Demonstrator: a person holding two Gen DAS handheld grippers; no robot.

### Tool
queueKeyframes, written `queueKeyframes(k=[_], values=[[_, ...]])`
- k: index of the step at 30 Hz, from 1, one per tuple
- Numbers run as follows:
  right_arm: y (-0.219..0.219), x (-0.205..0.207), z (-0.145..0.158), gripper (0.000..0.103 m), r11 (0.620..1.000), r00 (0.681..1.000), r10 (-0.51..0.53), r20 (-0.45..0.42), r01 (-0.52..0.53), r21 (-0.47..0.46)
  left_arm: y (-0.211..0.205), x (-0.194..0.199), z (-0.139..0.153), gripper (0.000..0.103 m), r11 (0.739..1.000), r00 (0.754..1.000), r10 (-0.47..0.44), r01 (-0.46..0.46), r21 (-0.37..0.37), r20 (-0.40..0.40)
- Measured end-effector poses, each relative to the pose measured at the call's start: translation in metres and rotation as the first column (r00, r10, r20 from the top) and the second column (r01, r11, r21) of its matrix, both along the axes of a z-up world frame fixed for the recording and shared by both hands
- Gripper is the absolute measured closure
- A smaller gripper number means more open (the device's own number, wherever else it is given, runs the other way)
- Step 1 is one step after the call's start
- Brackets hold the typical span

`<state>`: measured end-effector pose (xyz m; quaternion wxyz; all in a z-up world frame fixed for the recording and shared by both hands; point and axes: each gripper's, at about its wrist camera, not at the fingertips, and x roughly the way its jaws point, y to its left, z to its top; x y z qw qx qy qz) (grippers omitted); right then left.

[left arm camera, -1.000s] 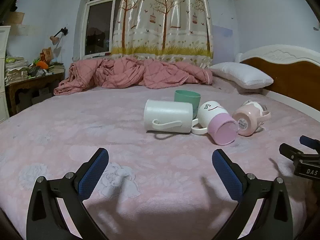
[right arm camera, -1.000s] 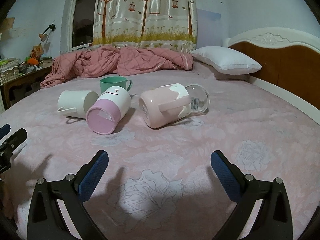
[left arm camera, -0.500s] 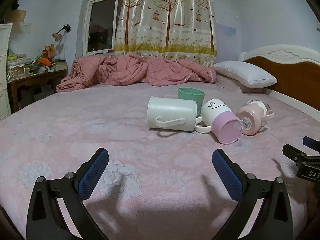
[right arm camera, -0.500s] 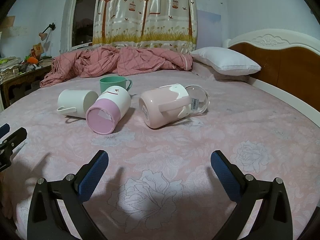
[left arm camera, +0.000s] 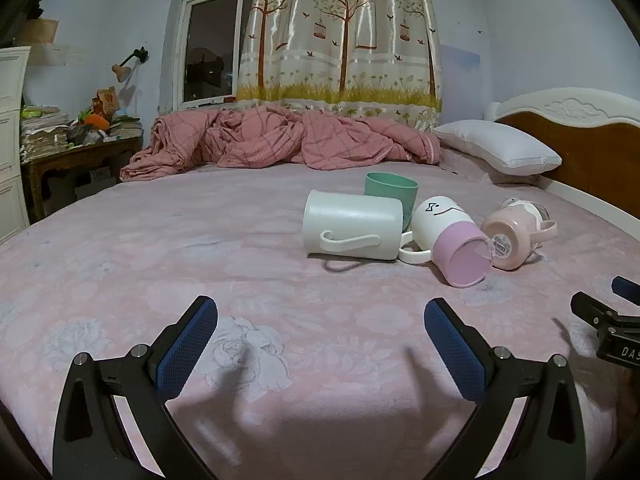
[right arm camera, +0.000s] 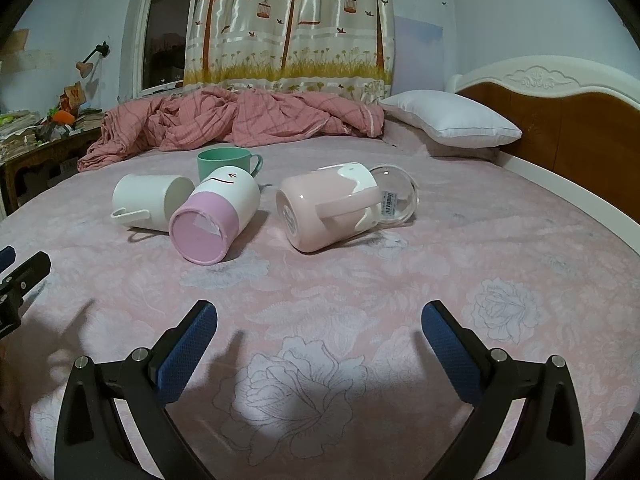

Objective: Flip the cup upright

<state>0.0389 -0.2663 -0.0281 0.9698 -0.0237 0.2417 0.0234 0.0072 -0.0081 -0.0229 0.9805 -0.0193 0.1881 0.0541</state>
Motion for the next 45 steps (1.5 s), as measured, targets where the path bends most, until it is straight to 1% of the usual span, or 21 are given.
queueKeyframes(k=[12, 17, 20, 23, 26, 28, 31, 34, 36, 38, 39, 42, 45], values=[[0.000, 0.001, -0.001, 0.000, 1.000, 1.000, 0.003, -0.003, -0.003, 0.001, -0.002, 0.002, -0.001, 0.000, 1.000, 1.000, -0.008, 0.008, 0.005, -0.012], [0.003, 0.001, 0.000, 0.000, 1.000, 1.000, 0.011, 0.007, -0.011, -0.002, -0.007, 0.002, 0.002, 0.000, 1.000, 1.000, -0.007, 0.007, 0.028, -0.010], [0.007, -0.001, 0.003, 0.000, 1.000, 0.999, 0.021, 0.024, -0.020, -0.015, -0.008, 0.000, 0.006, 0.000, 0.999, 1.000, -0.025, 0.025, 0.034, 0.002], [0.009, -0.002, 0.004, 0.000, 0.999, 0.999, 0.023, 0.031, -0.021, -0.034, -0.008, -0.002, 0.009, 0.000, 0.999, 1.000, -0.008, 0.008, 0.046, 0.009], [0.010, -0.003, 0.008, 0.000, 0.999, 0.999, -0.012, 0.051, 0.014, -0.040, -0.004, -0.004, 0.014, 0.000, 0.999, 0.999, -0.028, 0.027, 0.021, 0.032], [0.006, -0.007, 0.012, 0.000, 0.999, 0.996, -0.031, 0.089, 0.033, -0.023, -0.002, -0.006, 0.019, 0.000, 1.000, 0.999, -0.023, 0.022, 0.018, 0.049], [0.001, -0.007, 0.015, 0.000, 0.999, 0.994, -0.045, 0.097, 0.046, -0.009, -0.001, -0.009, 0.029, 0.000, 0.999, 0.996, -0.032, 0.030, 0.035, 0.082], [0.003, -0.001, 0.017, 0.000, 0.995, 0.995, -0.070, 0.075, 0.076, -0.069, 0.000, -0.011, 0.036, 0.000, 0.997, 0.994, -0.051, 0.046, 0.054, 0.095], [0.004, -0.003, 0.021, 0.000, 0.996, 0.996, -0.024, 0.089, 0.031, -0.083, 0.003, -0.010, 0.041, 0.000, 0.996, 0.994, -0.059, 0.053, 0.065, 0.094], [0.004, -0.005, 0.026, 0.000, 0.998, 0.996, 0.025, 0.091, -0.019, -0.062, 0.007, -0.007, 0.045, 0.000, 0.997, 0.996, -0.047, 0.042, 0.067, 0.076], [0.004, -0.005, 0.030, 0.000, 0.998, 0.996, 0.030, 0.084, -0.025, -0.055, 0.010, -0.005, 0.048, 0.000, 0.997, 0.997, -0.046, 0.042, 0.062, 0.061], [0.006, 0.000, 0.042, 0.000, 0.998, 0.999, 0.043, 0.026, -0.041, -0.055, 0.022, 0.004, 0.063, 0.000, 0.999, 0.999, -0.038, 0.037, 0.030, 0.034], [0.007, 0.004, 0.061, 0.000, 0.998, 0.999, 0.051, 0.010, -0.051, -0.044, 0.032, 0.014, 0.085, 0.000, 0.998, 0.997, -0.060, 0.060, 0.001, 0.043]])
